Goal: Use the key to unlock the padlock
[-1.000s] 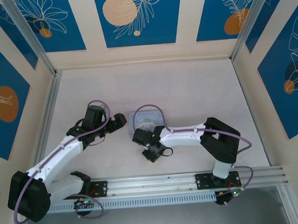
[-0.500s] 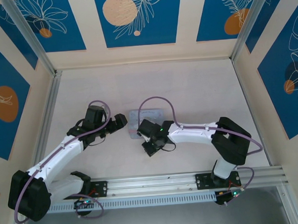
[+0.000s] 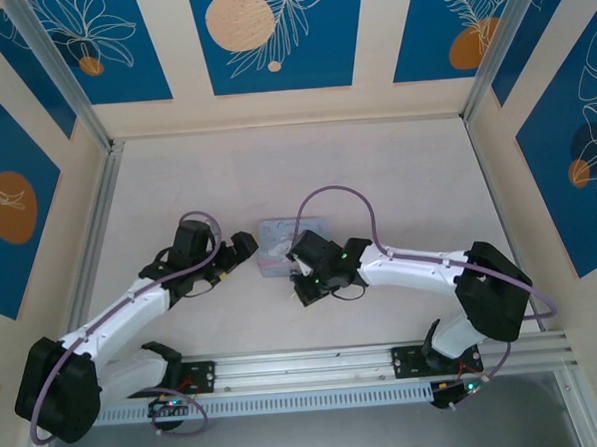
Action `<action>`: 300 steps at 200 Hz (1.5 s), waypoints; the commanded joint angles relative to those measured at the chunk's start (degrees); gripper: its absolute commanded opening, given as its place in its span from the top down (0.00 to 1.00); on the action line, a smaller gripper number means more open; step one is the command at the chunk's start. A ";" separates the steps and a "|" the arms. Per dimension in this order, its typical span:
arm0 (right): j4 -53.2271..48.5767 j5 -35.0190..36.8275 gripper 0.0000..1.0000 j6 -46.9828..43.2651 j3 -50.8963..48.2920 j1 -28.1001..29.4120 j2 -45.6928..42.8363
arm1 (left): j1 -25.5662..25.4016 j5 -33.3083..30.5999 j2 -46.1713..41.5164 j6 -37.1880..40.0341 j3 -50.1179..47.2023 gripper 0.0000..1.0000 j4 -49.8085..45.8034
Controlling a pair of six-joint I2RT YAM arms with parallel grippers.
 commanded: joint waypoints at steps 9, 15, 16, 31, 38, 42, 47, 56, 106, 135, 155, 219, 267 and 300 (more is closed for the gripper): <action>0.16 -1.63 1.00 6.41 2.08 -2.32 -4.12 | -3.85 1.38 -1.63 -8.86 -1.28 0.00 9.77; -0.05 -1.99 1.00 7.43 2.53 -3.13 -4.70 | -4.52 1.26 -1.50 -9.44 -1.10 0.00 10.94; -0.08 -2.03 1.00 7.66 2.60 -3.27 -4.70 | -4.64 1.18 -1.51 -9.57 -1.09 0.00 11.11; 0.07 -3.38 1.00 10.43 3.68 -5.73 -5.74 | -6.24 1.19 -0.91 -10.39 -0.64 0.00 14.33; 0.28 -3.69 1.00 11.56 4.05 -6.88 -6.19 | -6.80 1.43 -0.47 -10.39 -0.32 0.00 15.69; 0.50 -4.00 1.00 12.34 4.25 -7.57 -6.43 | -7.14 1.69 -0.26 -10.13 -0.06 0.01 16.39; 0.71 -4.62 1.00 13.16 4.45 -8.54 -6.66 | -7.28 2.13 0.12 -9.63 0.21 0.01 17.39; 1.45 -6.07 1.00 14.53 4.68 -10.23 -6.93 | -7.69 3.17 0.96 -8.17 0.91 0.02 18.98; 6.25 -12.97 1.00 18.86 4.45 -17.02 -8.55 | -8.34 5.91 4.38 -3.84 2.48 0.12 23.75; 10.01 -17.85 1.00 21.68 3.25 -19.75 -9.48 | -8.61 6.35 7.86 -5.46 2.61 0.20 29.68; 12.56 -20.85 1.00 23.58 2.28 -20.95 -9.63 | -8.96 6.32 10.78 -6.77 3.55 0.26 32.87; 14.48 -22.16 1.00 25.37 1.34 -21.42 -9.58 | -10.68 5.23 14.86 -7.97 7.35 0.34 37.07; 14.57 -22.14 1.00 25.22 1.26 -21.51 -9.21 | -10.94 4.16 15.00 -8.27 7.54 0.36 37.41; 15.04 -22.44 1.00 25.34 0.91 -21.60 -9.23 | -10.93 3.25 14.49 -8.14 7.40 0.34 36.69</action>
